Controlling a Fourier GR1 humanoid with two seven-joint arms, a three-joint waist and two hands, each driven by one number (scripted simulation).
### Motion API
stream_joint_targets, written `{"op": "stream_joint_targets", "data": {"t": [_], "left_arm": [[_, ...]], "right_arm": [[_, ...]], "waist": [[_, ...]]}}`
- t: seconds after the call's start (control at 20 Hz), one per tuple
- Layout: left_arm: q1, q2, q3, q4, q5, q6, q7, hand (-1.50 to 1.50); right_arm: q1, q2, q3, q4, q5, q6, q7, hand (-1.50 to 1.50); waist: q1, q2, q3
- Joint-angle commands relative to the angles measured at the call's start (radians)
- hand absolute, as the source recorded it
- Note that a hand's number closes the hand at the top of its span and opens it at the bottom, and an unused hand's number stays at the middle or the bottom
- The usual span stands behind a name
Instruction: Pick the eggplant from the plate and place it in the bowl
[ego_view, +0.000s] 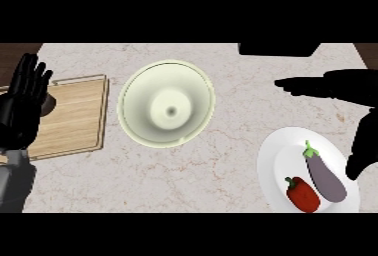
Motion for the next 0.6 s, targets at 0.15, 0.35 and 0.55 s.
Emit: {"op": "stream_joint_targets", "data": {"t": [0.15, 0.35, 0.55], "left_arm": [[-0.043, -0.008, -0.019, 0.026, -0.026, 0.004, -0.005, 0.0], [-0.043, 0.005, 0.006, 0.041, 0.002, -0.026, -0.012, 0.0], [-0.09, -0.003, 0.024, 0.076, -0.008, 0.006, 0.0, 0.0]], "right_arm": [[-0.169, -0.056, 0.122, 0.185, -0.036, 0.38, 0.075, -1.5], [-0.238, -0.054, 0.168, 0.242, 0.005, 0.535, 0.043, -1.5], [-0.247, -0.031, 0.173, 0.312, 0.042, 0.61, 0.009, -1.5]], "waist": [[0.019, 0.009, 0.0], [0.022, 0.008, 0.001], [-0.012, 0.003, 0.003]]}}
